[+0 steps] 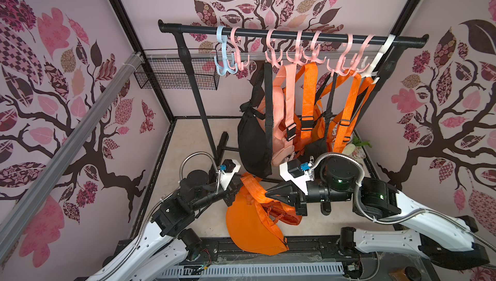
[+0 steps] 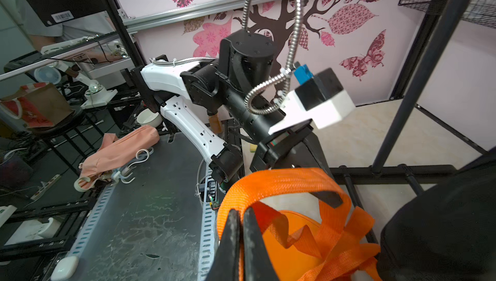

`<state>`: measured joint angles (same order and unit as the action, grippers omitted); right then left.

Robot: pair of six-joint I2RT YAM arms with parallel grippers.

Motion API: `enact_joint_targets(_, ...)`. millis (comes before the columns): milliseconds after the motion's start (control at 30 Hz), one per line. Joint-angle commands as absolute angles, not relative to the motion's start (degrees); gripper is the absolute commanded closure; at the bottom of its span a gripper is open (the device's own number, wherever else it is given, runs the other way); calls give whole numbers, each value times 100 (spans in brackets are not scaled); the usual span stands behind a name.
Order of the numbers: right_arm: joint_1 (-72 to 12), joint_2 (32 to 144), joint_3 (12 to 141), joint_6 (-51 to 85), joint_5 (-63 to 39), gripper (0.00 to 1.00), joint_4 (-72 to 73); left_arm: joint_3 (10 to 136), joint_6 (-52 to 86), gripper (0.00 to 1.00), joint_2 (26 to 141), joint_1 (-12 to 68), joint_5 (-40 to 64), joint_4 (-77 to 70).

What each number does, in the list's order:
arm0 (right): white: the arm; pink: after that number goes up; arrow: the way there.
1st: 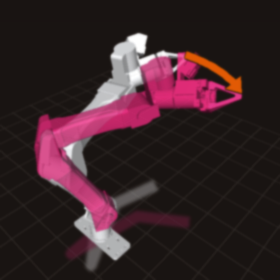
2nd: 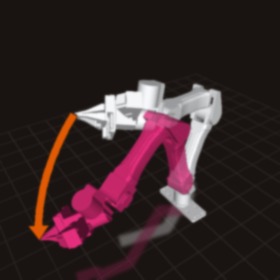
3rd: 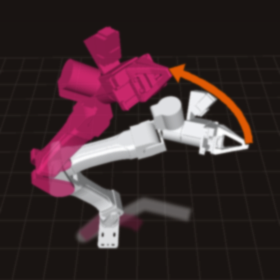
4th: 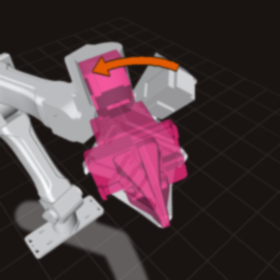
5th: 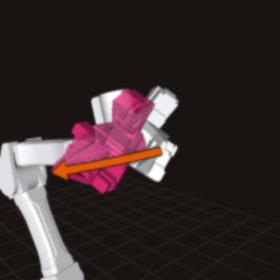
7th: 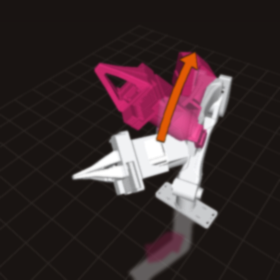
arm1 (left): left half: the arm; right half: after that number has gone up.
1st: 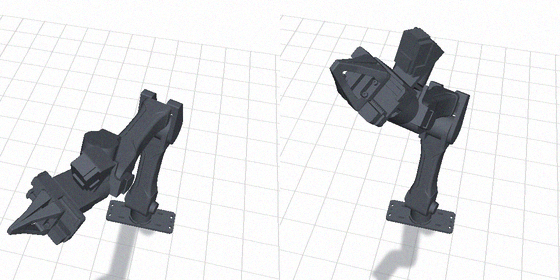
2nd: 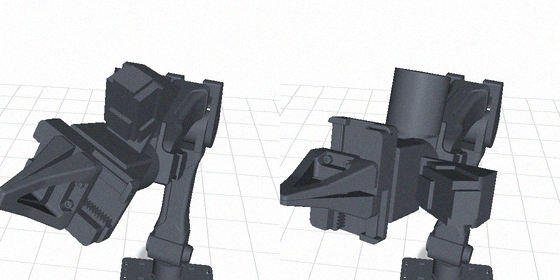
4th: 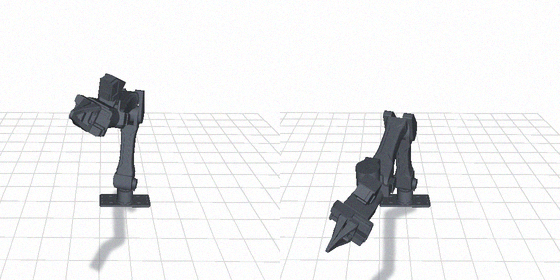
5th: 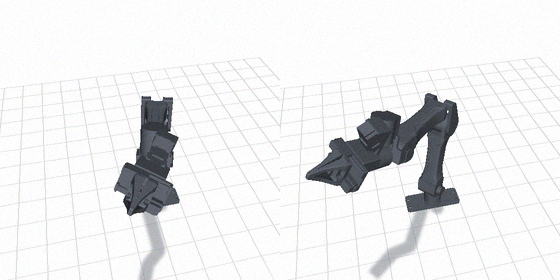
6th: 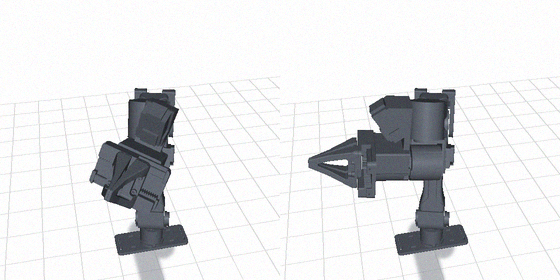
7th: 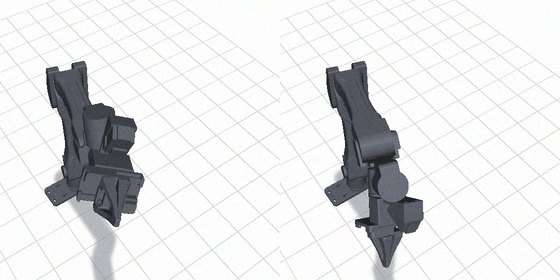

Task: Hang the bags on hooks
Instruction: Pick up the bag from the bag.

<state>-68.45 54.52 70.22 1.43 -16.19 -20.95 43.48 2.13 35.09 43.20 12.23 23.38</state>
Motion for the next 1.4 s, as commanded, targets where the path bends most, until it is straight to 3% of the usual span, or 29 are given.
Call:
enact_joint_targets(0, -6829, 5103, 6720, 349, -782, 95, -1750, 4763, 108, 100, 3089, 4329, 269, 2550)
enact_joint_targets(133, -6829, 5044, 6438, 397, -261, 56, -1666, 5368, -33, 100, 3090, 4326, -401, 3196)
enact_joint_targets(267, -6831, 5316, 6768, 227, -412, 40, -1527, 6195, -97, 100, 3624, 4329, -524, 3793)
enact_joint_targets(500, -6829, 6355, 7183, 91, -1097, 38, -850, 7212, -129, 100, 4335, 4326, -867, 4230)
enact_joint_targets(967, -6843, 7383, 6615, 2, 911, 37, 879, 7871, 96, 100, 4634, 4324, -1296, 4722)
enact_joint_targets(1367, -6865, 7922, 6623, 67, 594, 37, 1175, 7830, 192, 100, 4745, 4325, -1309, 4746)
